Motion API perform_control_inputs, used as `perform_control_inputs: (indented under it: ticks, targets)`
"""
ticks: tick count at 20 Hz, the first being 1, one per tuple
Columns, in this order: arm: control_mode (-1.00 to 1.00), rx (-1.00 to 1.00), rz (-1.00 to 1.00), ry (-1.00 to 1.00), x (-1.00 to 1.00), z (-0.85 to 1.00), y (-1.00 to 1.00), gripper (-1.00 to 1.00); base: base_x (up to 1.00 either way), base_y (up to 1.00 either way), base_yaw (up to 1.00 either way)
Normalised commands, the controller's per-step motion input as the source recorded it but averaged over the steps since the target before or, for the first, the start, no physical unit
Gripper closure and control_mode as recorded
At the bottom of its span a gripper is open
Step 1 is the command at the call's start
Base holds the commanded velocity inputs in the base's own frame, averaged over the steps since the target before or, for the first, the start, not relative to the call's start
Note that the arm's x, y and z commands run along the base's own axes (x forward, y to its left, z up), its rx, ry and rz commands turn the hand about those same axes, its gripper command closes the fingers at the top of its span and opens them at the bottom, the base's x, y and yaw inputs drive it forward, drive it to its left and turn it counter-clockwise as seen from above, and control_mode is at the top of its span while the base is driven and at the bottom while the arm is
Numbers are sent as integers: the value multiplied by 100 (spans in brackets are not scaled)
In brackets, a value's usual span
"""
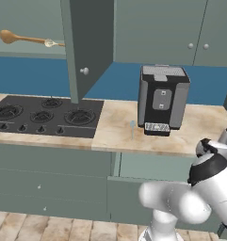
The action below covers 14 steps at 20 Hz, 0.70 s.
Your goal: Organize the utensils by type. Pick up the wooden spoons from the counter and place them in the open cabinet. Then pick up the metallic utensils from the counter and place them in the open drawer.
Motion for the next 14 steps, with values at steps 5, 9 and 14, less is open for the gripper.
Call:
perform_control_inputs:
  ticks: [5,9,14]
  targets:
    - [-100,5,3,0,22,-30,-11,100,0,0,0]
    - [-100,6,6,0,21,-24,-10,100,0,0,0]
    - [-100,6,9,0,6,-25,-10,100,0,0,0]
